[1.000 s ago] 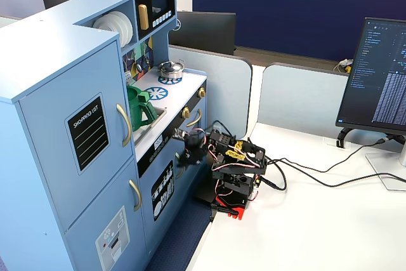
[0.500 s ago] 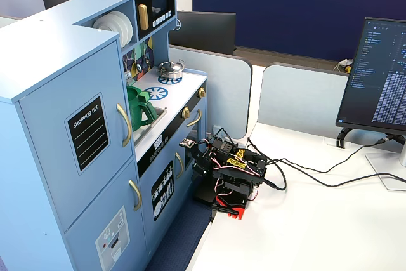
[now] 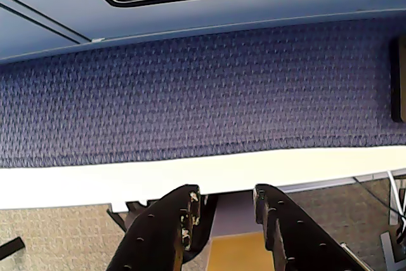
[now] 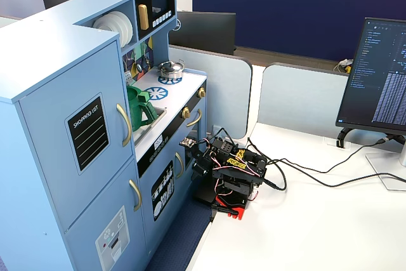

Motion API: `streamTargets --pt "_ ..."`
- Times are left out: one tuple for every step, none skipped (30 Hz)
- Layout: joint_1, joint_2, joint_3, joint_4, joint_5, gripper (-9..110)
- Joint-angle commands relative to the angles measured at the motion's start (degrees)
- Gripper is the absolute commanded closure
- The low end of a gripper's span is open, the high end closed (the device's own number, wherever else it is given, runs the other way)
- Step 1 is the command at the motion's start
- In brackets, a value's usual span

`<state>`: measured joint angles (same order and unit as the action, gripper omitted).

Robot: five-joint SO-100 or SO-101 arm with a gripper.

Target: Close the left cabinet door

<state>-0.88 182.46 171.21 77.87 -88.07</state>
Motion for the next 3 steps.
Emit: streamTargets --pt "0.4 -0.4 0.4 9.9 1.5 100" --pt "0.4 -0.4 0.4 9.9 1.5 100" --pt "0.4 -0.4 0.4 9.9 1.5 100"
